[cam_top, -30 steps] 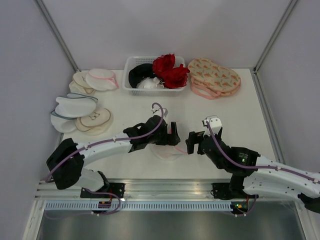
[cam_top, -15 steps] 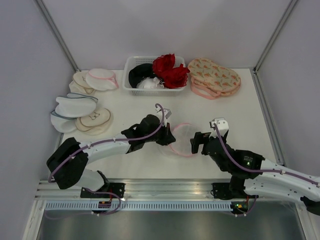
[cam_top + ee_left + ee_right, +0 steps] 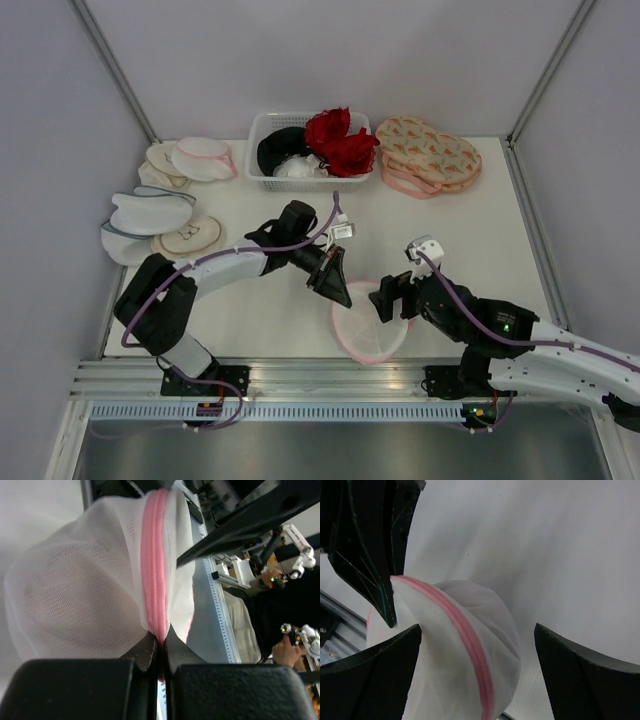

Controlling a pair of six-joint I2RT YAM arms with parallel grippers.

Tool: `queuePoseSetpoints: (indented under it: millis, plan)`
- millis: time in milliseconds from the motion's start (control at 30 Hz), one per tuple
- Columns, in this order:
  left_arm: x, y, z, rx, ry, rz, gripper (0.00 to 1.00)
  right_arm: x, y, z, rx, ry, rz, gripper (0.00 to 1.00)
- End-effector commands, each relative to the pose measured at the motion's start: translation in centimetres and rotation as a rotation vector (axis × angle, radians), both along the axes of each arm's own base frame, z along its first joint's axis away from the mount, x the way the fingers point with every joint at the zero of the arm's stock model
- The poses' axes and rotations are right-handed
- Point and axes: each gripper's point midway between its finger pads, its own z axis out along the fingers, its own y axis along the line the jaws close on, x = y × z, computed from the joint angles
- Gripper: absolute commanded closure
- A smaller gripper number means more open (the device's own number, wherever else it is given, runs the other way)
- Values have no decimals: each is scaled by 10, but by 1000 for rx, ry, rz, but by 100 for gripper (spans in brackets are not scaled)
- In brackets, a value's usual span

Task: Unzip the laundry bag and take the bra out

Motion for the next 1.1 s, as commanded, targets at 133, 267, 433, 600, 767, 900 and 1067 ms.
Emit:
queuePoseSetpoints:
  millis: [133,267,433,600,767,900,1067]
  plan:
    - [-11,6,32,-187,-48,-229,98,-14,22,-11,-46,58,137,5]
    - [0,0,17,-138,-25,-216,98,-24,37,-14,-4,90,213,78]
    - [18,-4,13,-44,-25,-160,57,-24,40,-25,4,144,173,100]
    - [101,-10,-32,321,-225,318,20,-14,38,-29,16,171,68,99]
    - [147,27,-42,467,-86,761,18,11,22,-27,145,209,-208,100]
    - [148,54,-13,411,-94,1012,16,26,0,-24,436,242,-465,100]
    - [114,64,-1,324,36,1130,13,29,-17,-35,934,302,-595,99]
